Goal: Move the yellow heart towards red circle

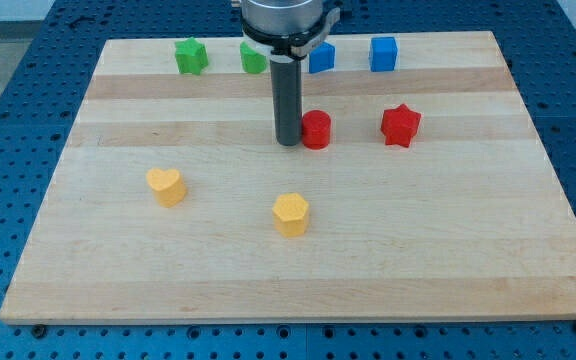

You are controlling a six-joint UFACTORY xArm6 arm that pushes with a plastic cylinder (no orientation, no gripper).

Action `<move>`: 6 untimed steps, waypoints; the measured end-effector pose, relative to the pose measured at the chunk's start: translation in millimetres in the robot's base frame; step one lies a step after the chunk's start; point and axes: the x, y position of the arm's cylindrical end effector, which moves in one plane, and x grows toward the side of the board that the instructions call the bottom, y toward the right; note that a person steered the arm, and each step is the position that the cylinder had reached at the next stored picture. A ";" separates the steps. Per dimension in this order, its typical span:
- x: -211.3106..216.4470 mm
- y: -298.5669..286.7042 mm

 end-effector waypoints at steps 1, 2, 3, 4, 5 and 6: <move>-1.9 6.3; -1.9 6.3; 13.8 5.5; 43.3 -8.9; 78.4 -43.2; 119.2 -79.7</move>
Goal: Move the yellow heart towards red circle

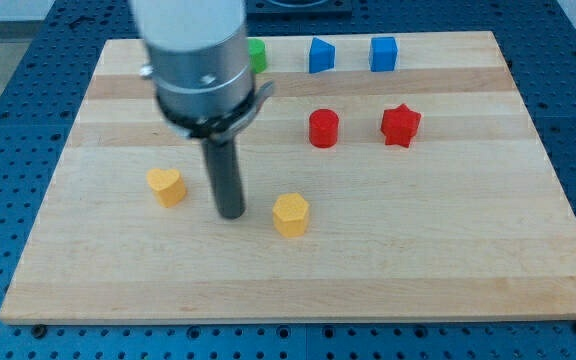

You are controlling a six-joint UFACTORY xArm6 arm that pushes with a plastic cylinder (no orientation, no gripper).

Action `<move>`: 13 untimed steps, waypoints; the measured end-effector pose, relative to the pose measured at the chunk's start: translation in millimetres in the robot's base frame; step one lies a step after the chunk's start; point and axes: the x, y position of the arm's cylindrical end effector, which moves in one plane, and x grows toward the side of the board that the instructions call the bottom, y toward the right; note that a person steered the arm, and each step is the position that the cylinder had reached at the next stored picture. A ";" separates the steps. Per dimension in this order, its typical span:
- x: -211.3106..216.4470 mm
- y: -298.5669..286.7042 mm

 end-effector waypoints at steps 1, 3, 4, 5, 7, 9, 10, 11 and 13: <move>11.5 -63.1; -15.6 -85.2; -27.5 -60.4; -50.6 -56.7; -75.7 -63.3; -104.6 -68.0; -119.0 -68.0; -122.4 -60.8; -122.3 -41.6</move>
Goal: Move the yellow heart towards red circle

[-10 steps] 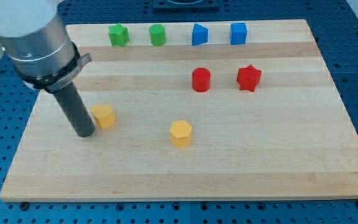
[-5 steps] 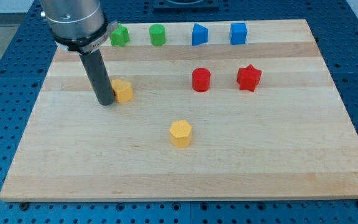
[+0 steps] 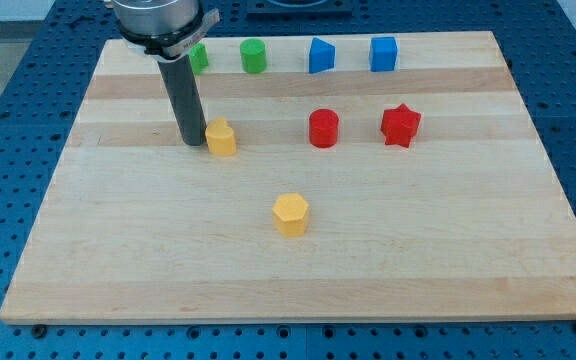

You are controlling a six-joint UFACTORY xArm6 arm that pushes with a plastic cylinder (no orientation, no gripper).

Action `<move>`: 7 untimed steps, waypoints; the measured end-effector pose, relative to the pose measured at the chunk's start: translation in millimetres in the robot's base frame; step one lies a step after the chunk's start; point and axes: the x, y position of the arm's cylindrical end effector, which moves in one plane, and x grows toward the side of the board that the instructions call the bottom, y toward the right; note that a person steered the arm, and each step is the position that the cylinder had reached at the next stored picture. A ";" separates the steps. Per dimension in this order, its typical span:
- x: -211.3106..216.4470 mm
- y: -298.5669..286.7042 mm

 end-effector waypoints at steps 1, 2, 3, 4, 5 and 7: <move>8.8 -6.1; 16.8 -6.2; 16.8 0.4; 15.4 4.9; 14.2 12.2; 8.6 27.8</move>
